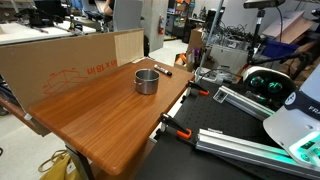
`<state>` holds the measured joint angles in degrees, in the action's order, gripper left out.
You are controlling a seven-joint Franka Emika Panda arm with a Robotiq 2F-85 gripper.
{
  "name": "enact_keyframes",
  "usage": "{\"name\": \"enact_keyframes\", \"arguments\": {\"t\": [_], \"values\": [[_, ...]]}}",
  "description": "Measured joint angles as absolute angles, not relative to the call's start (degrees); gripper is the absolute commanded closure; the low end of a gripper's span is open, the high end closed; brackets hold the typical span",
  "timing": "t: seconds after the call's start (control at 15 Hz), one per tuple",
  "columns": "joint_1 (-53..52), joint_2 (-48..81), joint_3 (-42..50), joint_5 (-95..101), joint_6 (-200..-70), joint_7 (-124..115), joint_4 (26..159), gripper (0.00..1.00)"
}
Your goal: Place the black marker inside the silver pot
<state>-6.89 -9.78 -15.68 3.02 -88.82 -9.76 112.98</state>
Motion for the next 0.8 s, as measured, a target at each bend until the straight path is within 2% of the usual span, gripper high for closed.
{"name": "enact_keyframes", "arguments": {"t": [0.8], "values": [[-6.89,-9.78,-15.68,3.02,-88.82,-9.76,112.98,0.00]]}}
